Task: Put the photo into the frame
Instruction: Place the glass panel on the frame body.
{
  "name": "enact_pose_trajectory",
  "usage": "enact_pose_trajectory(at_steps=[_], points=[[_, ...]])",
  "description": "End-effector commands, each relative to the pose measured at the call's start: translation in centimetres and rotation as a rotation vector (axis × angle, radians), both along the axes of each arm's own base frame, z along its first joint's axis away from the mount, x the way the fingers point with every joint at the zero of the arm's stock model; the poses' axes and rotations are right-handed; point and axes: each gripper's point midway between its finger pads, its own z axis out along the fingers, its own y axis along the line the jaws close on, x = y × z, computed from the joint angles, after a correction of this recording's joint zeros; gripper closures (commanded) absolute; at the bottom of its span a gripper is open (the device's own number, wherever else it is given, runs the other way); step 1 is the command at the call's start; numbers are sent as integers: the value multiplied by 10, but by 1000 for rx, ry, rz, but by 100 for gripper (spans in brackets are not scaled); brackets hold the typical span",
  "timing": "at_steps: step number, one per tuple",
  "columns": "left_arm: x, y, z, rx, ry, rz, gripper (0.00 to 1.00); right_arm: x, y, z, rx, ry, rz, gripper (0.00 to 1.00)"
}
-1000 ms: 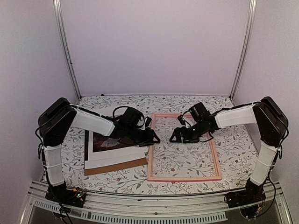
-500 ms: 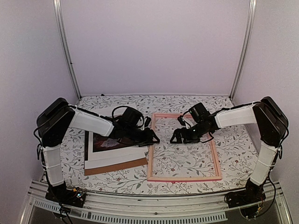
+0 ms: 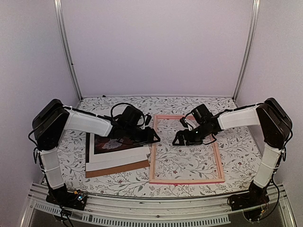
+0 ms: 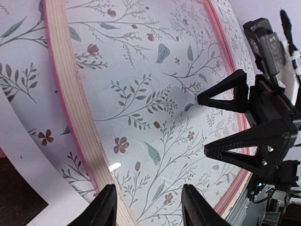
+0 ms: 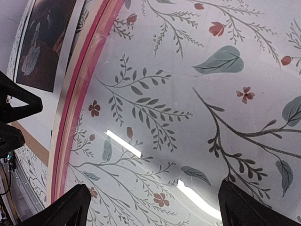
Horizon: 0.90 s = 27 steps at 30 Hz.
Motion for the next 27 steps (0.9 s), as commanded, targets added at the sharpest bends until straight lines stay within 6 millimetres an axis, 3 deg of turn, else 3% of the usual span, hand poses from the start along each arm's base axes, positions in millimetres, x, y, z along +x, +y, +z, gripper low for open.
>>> enact_pose_trajectory(at_steps=[1,9,14,17,22,27], points=[[-2,9,9,73,-67,-6,49,-7,-6,-1,-36,26,-4,1],[10,28,27,218,-173,19,37,7,-10,50,-17,-91,-47,1],[17,45,42,291,-241,60,27,15,-27,70,-49,-147,-98,1],[17,55,54,316,-281,68,22,22,-55,72,-102,-166,-171,1],[17,80,82,363,-380,114,11,34,-121,69,-216,-177,-343,1],[19,108,102,434,-440,173,8,33,-174,52,-286,-125,-453,4]])
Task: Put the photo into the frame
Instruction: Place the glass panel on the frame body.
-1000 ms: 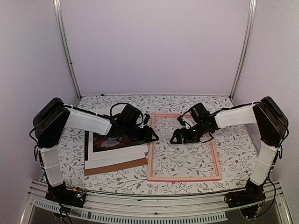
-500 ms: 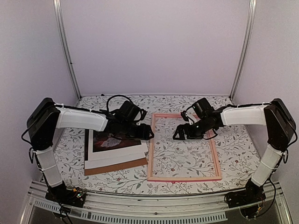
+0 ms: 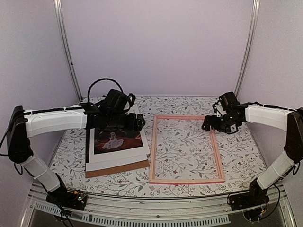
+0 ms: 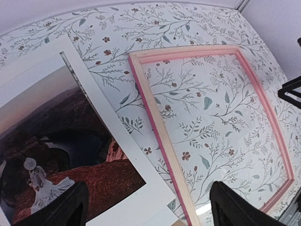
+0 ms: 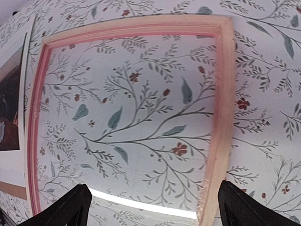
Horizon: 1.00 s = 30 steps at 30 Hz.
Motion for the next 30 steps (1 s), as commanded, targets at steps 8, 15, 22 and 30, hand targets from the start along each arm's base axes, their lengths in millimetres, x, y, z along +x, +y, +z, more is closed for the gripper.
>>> enact_pose_trajectory(at_steps=[8,15,22,30], points=[[0,48,15,109,-94,78,8,-14,-56,-41,-105,115,-72,25],[0,61,2,136,-60,102,9,-16,-53,-63,-109,167,-41,46],[1,62,-4,139,-45,104,9,-13,-54,-70,-106,177,-31,56],[2,69,-8,166,-41,121,9,-11,-58,-81,-117,197,-27,65]])
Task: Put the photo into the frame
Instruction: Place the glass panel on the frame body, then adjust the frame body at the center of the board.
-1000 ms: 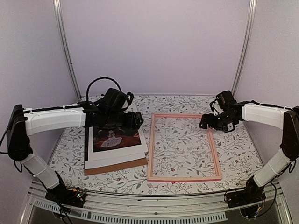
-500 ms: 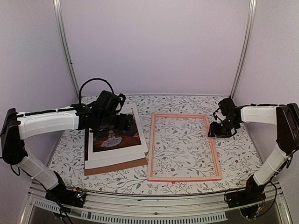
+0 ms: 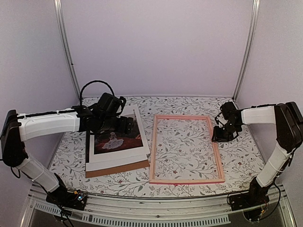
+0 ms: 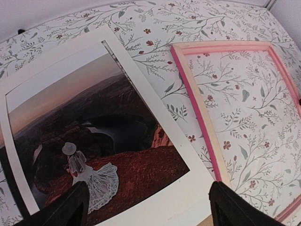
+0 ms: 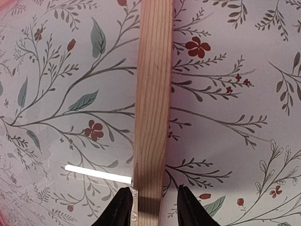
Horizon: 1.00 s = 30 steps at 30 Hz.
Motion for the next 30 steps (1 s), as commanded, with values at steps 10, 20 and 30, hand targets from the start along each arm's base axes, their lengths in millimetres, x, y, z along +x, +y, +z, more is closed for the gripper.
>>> enact_pose_trajectory(at_steps=[10,20,30], points=[[7,40,-8,63,13,80,8,15,-16,-5,6,-22,-50,74],[10,82,-29,86,69,162,8,36,-42,3,-66,-60,-105,69],[12,131,-56,-8,167,268,7,57,-10,77,2,-261,-58,25]])
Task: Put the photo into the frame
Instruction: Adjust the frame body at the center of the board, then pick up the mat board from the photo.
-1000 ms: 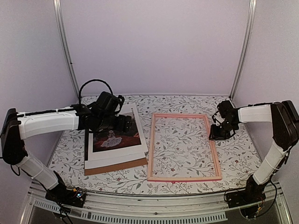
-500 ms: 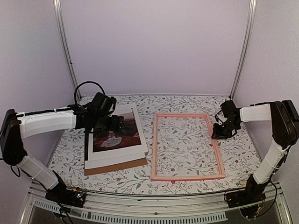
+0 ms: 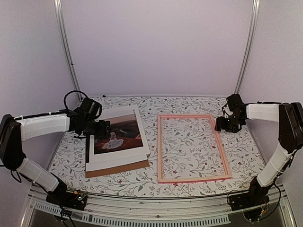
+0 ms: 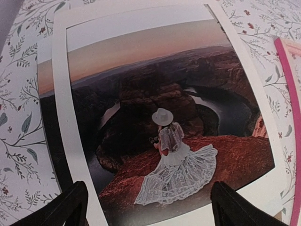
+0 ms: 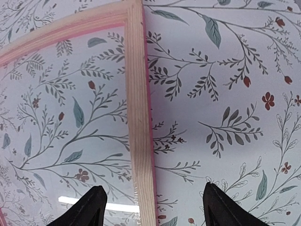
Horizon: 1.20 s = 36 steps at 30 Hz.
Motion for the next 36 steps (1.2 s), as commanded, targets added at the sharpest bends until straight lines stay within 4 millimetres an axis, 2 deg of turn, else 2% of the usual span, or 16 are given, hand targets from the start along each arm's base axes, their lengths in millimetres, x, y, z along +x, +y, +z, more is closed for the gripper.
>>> enact_pose_trajectory(at_steps=[1,7,10,14,15,17,18,21,22,25,28,32,36], points=[[1,16,-6,-86,21,42,7,15,37,57,67,-153,74,24],[8,51,-20,-119,27,163,9,15,131,91,206,-216,255,22],[11,64,-23,-118,20,203,10,13,182,98,267,-223,347,23],[16,76,-26,-119,12,232,11,9,248,97,343,-203,450,23],[18,78,-27,-121,8,237,11,9,263,88,350,-185,469,22],[18,81,-32,-124,7,246,11,7,292,83,373,-175,509,22],[18,82,-35,-124,8,251,11,5,306,71,378,-154,525,22],[19,83,-45,-121,18,261,12,-2,346,66,404,-147,582,22],[19,84,-48,-117,25,262,13,-4,358,57,405,-132,599,22],[18,85,-55,-108,39,267,14,-10,386,42,417,-106,635,22],[16,87,-62,-98,52,272,15,-11,402,34,427,-90,645,23],[14,87,-69,-99,68,275,17,-12,409,8,410,-44,623,24],[12,88,-72,-98,74,281,18,-10,408,-7,387,-9,590,25]])
